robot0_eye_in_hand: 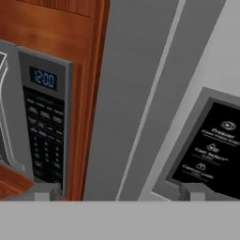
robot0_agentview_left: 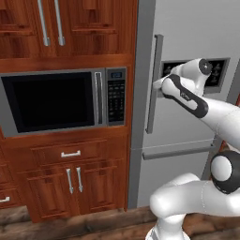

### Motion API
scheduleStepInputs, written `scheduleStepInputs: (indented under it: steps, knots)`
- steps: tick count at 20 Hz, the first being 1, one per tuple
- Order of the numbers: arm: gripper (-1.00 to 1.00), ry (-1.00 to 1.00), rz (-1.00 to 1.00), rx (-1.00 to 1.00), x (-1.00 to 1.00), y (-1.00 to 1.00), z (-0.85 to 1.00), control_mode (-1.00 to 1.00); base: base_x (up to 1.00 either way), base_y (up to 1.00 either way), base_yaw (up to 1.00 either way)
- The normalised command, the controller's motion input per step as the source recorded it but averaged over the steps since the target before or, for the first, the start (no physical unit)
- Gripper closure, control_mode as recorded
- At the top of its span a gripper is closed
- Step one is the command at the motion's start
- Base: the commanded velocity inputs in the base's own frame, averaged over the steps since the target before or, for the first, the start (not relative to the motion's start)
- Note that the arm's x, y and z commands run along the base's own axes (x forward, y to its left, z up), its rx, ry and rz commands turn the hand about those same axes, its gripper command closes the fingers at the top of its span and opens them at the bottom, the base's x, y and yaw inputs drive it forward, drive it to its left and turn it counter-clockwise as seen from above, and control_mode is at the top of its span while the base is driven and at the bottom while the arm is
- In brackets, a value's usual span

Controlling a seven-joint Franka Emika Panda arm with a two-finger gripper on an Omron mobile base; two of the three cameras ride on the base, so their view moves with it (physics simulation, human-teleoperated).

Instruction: Take the cupcakes from the fridge and place them on the empty tray on the dining counter.

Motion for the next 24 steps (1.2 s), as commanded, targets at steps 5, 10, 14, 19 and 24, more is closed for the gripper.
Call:
scheduleStepInputs:
  steps: [5, 10, 14, 19, 24]
  knots:
    - [-1.00, -0.04, 0.00, 0.00, -0.02, 0.04, -0.11, -1.00, 0.00, 0.00, 0.00]
    - [-1.00, -0.07, -0.01, 0.00, 0.15, -0.04, 0.00, -1.00, 0.00, 0.00, 0.00]
    - [-1.00, -0.03, 0.00, 0.00, 0.41, -0.26, 0.00, -1.00, 0.00, 0.00, 0.00]
    - [-1.00, 0.00, 0.00, 0.00, 0.60, -0.29, -0.03, -1.00, 0.00, 0.00, 0.00]
    - [-1.00, 0.00, 0.00, 0.00, 0.94, 0.05, -0.23, -1.00, 0.00, 0.00, 0.00]
